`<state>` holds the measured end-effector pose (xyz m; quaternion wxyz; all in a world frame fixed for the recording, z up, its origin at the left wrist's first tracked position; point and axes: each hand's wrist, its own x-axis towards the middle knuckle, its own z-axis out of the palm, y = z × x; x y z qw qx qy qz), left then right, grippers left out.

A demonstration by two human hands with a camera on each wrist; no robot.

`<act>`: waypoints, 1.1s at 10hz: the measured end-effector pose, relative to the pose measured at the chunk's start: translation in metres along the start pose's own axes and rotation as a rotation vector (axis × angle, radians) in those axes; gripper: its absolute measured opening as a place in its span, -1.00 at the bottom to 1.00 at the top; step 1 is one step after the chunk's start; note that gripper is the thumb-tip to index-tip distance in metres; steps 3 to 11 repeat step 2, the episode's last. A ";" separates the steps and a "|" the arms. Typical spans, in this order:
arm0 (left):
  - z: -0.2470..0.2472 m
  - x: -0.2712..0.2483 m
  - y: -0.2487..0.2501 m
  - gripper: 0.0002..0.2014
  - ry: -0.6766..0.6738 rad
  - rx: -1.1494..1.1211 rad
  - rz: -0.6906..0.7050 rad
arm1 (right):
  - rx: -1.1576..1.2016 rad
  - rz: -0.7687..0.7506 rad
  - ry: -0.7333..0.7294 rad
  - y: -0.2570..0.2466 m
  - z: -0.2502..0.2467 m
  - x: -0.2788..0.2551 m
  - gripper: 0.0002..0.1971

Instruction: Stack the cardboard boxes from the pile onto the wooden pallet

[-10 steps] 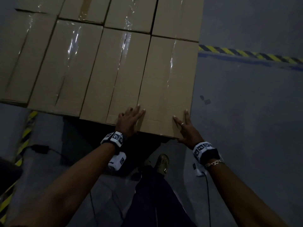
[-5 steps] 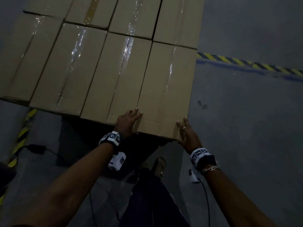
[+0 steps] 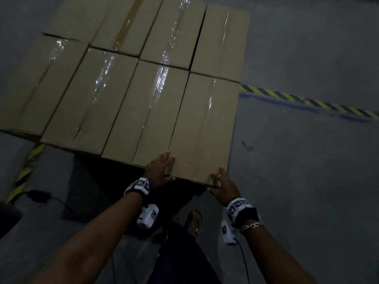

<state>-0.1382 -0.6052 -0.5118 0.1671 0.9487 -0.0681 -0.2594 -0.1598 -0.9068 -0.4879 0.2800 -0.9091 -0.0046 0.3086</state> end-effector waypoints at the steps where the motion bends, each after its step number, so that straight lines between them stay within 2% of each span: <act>1: -0.004 -0.006 0.005 -0.08 -0.051 -0.147 -0.051 | 0.056 0.034 -0.009 -0.011 -0.010 -0.010 -0.35; 2: -0.005 -0.017 0.005 -0.07 0.035 -0.250 -0.116 | 0.181 0.064 -0.039 -0.022 -0.019 -0.021 -0.33; 11: -0.005 -0.017 0.005 -0.07 0.035 -0.250 -0.116 | 0.181 0.064 -0.039 -0.022 -0.019 -0.021 -0.33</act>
